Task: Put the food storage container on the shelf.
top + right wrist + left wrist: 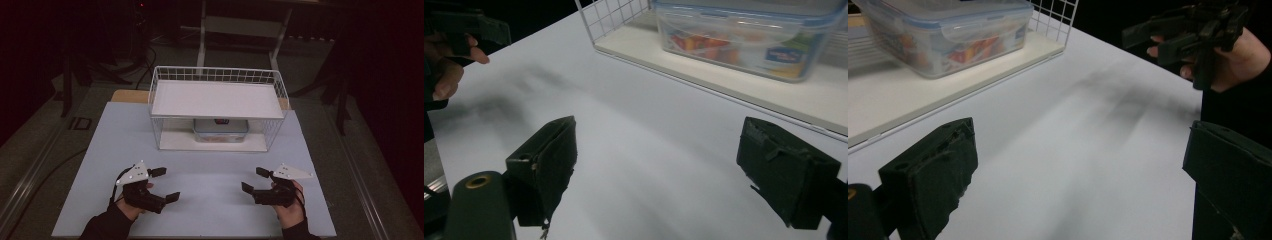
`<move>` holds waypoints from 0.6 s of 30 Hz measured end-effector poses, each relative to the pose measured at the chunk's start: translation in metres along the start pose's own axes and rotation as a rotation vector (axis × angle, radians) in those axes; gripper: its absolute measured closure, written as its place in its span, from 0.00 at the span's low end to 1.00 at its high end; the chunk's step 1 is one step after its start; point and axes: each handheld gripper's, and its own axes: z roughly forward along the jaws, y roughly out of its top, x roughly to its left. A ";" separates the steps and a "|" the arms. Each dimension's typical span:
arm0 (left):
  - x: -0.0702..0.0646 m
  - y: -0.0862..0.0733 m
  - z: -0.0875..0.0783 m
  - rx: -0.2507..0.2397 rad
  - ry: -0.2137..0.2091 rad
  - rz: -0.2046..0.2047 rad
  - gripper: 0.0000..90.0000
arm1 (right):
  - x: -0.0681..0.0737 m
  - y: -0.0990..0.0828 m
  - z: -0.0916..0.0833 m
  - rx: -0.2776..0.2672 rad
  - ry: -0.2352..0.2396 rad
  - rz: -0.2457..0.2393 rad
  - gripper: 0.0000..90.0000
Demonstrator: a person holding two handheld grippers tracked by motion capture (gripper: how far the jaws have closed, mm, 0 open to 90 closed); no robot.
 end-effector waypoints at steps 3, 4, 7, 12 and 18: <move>0.001 -0.003 -0.004 0.000 0.002 -0.008 0.02 | -0.003 -0.002 -0.007 0.001 -0.010 0.001 0.18; 0.002 -0.003 -0.004 0.001 0.008 -0.004 0.02 | -0.004 -0.004 -0.009 0.005 -0.012 -0.001 0.18; 0.003 -0.005 -0.008 -0.010 0.020 -0.005 0.02 | -0.005 -0.007 -0.014 0.004 -0.012 -0.003 0.18; 0.004 -0.009 -0.011 -0.008 0.023 -0.012 0.02 | -0.008 -0.013 -0.020 0.015 -0.027 0.004 0.18; 0.005 -0.014 -0.010 0.005 0.019 -0.018 0.02 | -0.008 -0.020 -0.022 0.042 -0.020 -0.011 0.18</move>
